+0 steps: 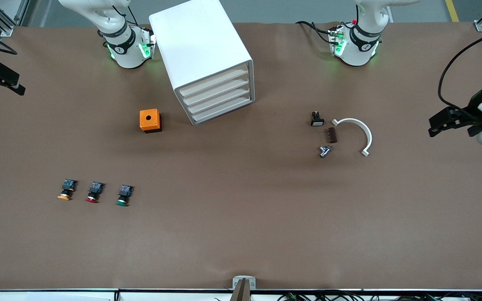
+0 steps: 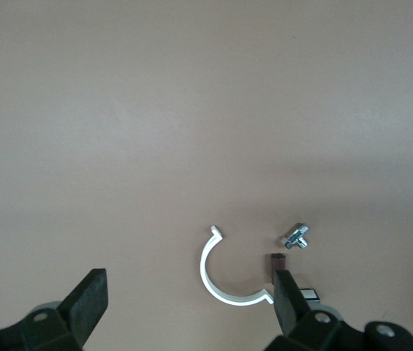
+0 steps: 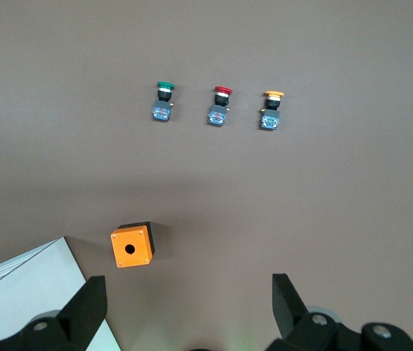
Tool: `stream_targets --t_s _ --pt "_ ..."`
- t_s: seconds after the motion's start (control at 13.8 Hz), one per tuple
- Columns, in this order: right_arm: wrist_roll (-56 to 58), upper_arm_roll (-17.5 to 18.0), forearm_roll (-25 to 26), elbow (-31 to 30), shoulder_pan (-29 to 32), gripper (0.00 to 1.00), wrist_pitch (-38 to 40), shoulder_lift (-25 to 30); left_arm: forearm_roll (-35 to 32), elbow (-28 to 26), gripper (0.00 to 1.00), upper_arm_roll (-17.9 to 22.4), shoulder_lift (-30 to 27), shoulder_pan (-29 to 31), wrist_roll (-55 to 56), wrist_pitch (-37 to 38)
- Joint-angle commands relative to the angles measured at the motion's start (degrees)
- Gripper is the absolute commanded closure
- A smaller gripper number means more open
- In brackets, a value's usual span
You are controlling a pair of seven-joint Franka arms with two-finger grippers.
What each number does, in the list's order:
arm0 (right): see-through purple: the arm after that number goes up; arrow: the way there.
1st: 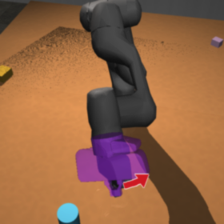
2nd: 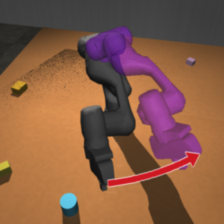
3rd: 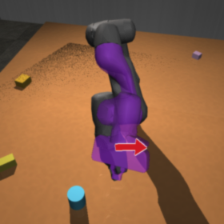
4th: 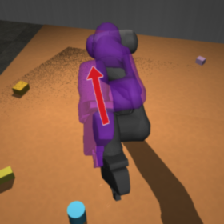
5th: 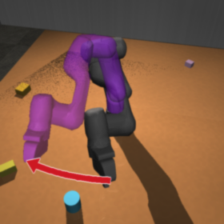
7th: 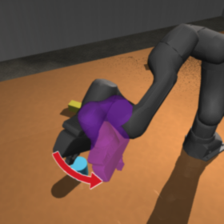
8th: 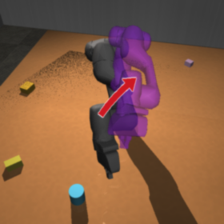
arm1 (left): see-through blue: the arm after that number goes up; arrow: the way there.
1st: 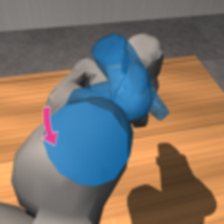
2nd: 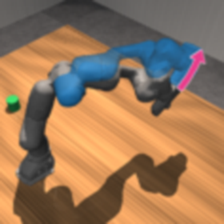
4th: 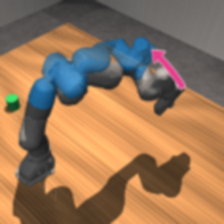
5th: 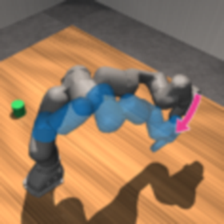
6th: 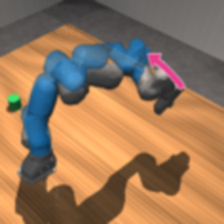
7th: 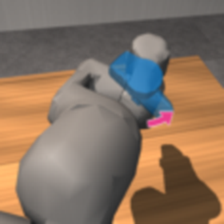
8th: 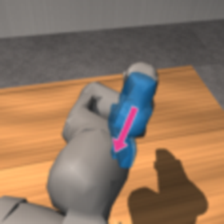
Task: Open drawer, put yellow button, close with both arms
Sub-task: 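Move the left gripper toward the white cabinet's drawer handle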
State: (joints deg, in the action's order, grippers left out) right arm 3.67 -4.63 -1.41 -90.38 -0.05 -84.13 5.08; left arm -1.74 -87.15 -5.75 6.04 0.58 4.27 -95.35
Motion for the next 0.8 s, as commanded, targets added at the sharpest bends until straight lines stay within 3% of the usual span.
stream_targets --t_s 0.0,0.29,0.72 --pt "0.54 0.76 -0.09 1.52 0.84 0.00 0.02 -3.22 1.91 0.93 0.00 -0.67 2.92 -2.50 6.16 0.60" --pt "0.63 0.59 0.44 1.70 2.06 0.00 -4.46 -8.41 2.01 1.46 0.00 -0.76 10.11 -9.52 24.42 0.51" --pt "1.16 0.67 2.20 1.35 9.35 0.00 -11.83 -18.42 1.48 5.50 0.00 -0.58 21.99 -18.67 52.46 0.51"
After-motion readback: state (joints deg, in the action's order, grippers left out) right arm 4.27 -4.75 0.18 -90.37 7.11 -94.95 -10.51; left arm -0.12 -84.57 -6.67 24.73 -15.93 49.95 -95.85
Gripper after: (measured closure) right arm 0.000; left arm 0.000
